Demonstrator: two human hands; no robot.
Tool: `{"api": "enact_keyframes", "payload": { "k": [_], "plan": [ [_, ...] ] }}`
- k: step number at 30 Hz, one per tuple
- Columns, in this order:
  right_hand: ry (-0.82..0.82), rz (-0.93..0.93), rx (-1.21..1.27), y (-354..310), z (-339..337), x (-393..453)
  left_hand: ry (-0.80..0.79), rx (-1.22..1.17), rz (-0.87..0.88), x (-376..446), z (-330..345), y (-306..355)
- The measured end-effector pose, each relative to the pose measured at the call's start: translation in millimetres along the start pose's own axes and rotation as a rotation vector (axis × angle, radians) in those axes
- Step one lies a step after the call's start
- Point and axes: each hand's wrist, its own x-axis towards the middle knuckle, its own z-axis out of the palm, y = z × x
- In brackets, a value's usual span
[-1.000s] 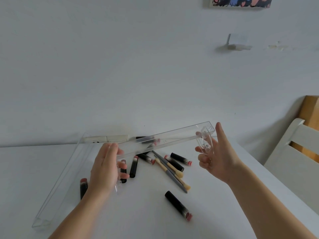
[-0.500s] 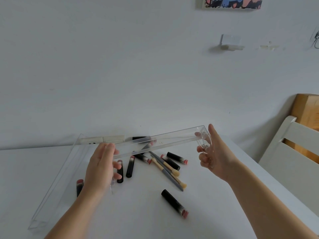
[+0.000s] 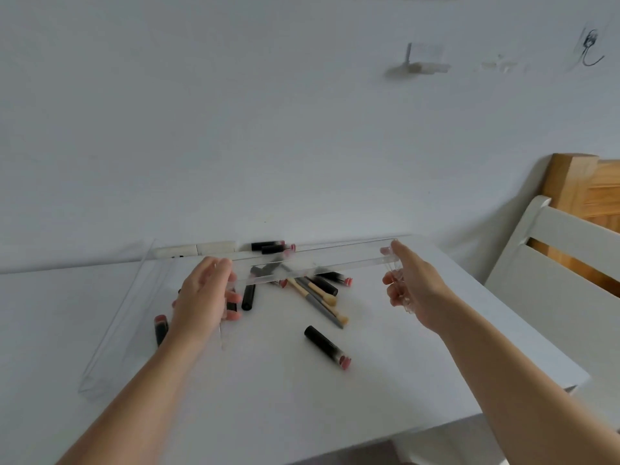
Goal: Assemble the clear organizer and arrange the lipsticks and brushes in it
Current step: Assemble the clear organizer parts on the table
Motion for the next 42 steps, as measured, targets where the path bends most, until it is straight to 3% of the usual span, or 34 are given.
{"api": "enact_keyframes", "payload": {
  "k": [5, 13, 18, 26, 42],
  "plan": [
    [-0.037, 0.006, -0.094, 3, -4, -14, 0.058, 0.109, 0.043, -22, -12, 12],
    [-0.260, -0.015, -0.425, 7, -6, -52, 0.088, 0.189, 0.056, -61, -66, 18],
    [-0.323, 0.026, -0.243, 7, 24, -80, 0.167, 0.134, 0.016, -71, -108, 16],
    [-0.284, 0.213, -0.064, 16, 51, -92, 0.214, 0.135, -0.009, -92, -119, 11],
    [-0.145, 0.084, 0.090, 27, 40, -44, 0.196, 0.357, 0.055, -76, -71, 1]
  ]
}}
